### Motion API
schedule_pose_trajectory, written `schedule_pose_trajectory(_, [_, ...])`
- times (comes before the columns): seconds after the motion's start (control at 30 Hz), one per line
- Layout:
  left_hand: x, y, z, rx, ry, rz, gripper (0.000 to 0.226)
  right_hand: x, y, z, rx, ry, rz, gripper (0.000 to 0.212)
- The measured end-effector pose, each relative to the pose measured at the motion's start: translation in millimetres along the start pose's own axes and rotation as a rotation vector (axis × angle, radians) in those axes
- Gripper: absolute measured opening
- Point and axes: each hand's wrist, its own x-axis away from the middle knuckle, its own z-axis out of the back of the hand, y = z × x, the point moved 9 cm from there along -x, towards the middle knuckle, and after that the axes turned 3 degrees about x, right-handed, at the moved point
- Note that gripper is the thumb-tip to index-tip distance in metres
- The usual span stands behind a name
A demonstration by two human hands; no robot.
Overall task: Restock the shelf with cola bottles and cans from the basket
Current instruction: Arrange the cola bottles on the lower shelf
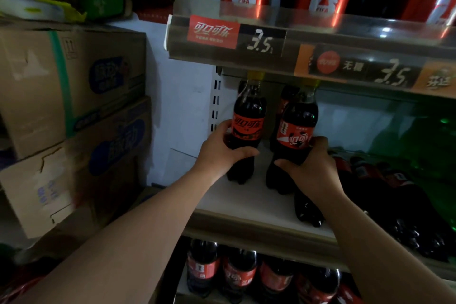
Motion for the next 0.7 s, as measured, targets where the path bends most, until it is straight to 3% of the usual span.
schedule_pose_trajectory(0.4, [3.0,-0.2,-2.4,0.003,-0.018,0.014,0.100,-5.2,1.3,-4.7,-0.022,-0.013,-0.016,0.067])
schedule_pose_trajectory(0.7, [8.1,4.1,-4.1,-0.039,-0.046,0.021,0.091,-7.0,-0.2,-2.9,-0.032,-0.039,-0.026,0.073])
